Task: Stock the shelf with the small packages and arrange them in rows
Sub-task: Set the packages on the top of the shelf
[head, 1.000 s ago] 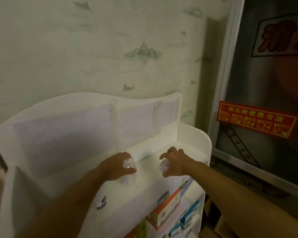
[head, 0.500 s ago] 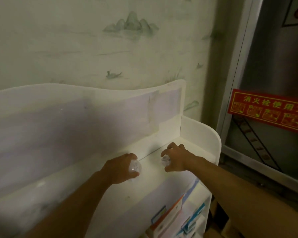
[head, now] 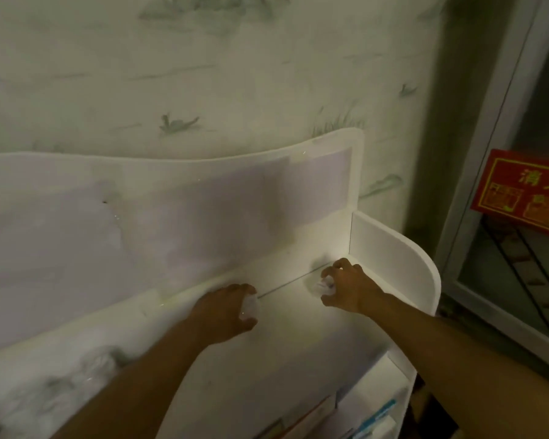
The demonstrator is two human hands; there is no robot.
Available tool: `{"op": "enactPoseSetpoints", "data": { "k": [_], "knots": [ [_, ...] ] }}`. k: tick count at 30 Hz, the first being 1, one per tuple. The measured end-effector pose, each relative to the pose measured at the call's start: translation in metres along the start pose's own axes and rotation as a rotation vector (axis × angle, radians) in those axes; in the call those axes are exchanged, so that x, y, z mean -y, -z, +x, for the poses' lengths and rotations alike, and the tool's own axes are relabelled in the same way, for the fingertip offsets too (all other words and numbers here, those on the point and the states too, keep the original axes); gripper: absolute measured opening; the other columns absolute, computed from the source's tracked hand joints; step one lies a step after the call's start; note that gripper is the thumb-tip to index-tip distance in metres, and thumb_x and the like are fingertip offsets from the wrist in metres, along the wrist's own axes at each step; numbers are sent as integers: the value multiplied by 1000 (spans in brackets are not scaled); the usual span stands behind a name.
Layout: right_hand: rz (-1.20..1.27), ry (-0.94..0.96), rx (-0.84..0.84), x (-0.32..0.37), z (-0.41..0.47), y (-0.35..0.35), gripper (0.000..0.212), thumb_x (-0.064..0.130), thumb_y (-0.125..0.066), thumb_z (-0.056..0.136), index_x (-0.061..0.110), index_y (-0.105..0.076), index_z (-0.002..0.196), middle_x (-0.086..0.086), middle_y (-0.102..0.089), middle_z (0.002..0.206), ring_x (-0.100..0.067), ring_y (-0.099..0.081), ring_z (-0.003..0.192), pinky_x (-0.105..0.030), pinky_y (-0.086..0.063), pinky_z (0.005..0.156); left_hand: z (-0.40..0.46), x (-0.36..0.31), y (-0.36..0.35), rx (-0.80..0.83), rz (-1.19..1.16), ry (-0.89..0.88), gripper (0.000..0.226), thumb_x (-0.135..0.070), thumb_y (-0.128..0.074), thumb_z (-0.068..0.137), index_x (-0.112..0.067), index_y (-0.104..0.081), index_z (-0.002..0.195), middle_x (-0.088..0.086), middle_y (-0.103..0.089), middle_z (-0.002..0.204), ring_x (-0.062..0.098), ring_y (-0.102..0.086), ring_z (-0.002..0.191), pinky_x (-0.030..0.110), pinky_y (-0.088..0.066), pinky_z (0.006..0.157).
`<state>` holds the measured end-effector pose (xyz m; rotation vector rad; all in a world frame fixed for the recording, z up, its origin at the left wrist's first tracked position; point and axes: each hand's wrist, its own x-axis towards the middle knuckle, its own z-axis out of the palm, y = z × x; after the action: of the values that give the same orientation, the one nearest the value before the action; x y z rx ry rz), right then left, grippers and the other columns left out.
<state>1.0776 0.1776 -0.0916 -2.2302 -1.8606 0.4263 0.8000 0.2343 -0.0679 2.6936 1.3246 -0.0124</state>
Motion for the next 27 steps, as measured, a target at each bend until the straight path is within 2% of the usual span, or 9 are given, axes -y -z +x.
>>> {"op": "enactPoseSetpoints", "data": {
  "k": [5,10,13,15,18,21,24,27],
  "knots": [
    [3,-13,8,-13,25,-6,60,41,-67,81,22,-47,134,-9,-36,141,-30,-46,122,-37,-46,97,1,3,3,42,17,-77,72,-45,-64,81,-31,-31,143,-10,-33,150,14,-35,137,31,-29,112],
    [-84,12,42,-17,34,-16,58,46,-64,83,21,-44,132,-10,-40,139,-30,-50,119,-40,-45,100,0,11,1,-2,65,-84,63,-49,-56,84,-35,-31,140,-10,-37,147,15,-37,136,35,-31,111],
    [-209,3,92,-18,31,-14,61,56,-56,85,26,-38,135,-5,-35,146,-33,-36,133,-50,-28,110,-4,12,3,-18,120,-61,61,-46,-54,87,-32,-31,142,-8,-34,150,17,-36,136,35,-30,112],
    [-276,3,129,-16,27,-2,65,59,-54,85,29,-36,140,-1,-30,151,-33,-24,140,-50,-19,114,-9,10,11,-5,131,-46,63,-46,-54,88,-31,-29,143,-7,-31,152,18,-35,137,35,-29,112],
    [-289,12,109,-7,25,27,66,55,-56,86,28,-35,142,-2,-30,151,-29,-30,137,-45,-27,112,-20,10,32,22,74,-8,62,-47,-55,88,-33,-29,143,-8,-30,152,17,-39,134,33,-34,110],
    [-185,33,117,15,26,61,57,52,-57,87,30,-43,137,0,-44,143,-22,-46,128,-37,-37,107,-39,15,60,26,123,14,57,-46,-54,89,-35,-34,141,-11,-33,152,13,-38,135,28,-30,110],
    [-133,150,49,55,23,86,43,49,-60,87,30,-55,125,2,-59,127,-17,-57,114,-32,-45,97,-68,30,89,27,144,65,54,-45,-55,90,-35,-38,140,-14,-32,152,11,-36,136,26,-30,110],
    [-123,297,42,108,15,97,41,46,-60,89,26,-57,124,0,-60,122,-18,-57,109,-27,-44,88,-102,50,114,15,148,127,50,-41,-56,90,-35,-42,138,-15,-34,151,12,-37,136,29,-33,110]
  ]
}}
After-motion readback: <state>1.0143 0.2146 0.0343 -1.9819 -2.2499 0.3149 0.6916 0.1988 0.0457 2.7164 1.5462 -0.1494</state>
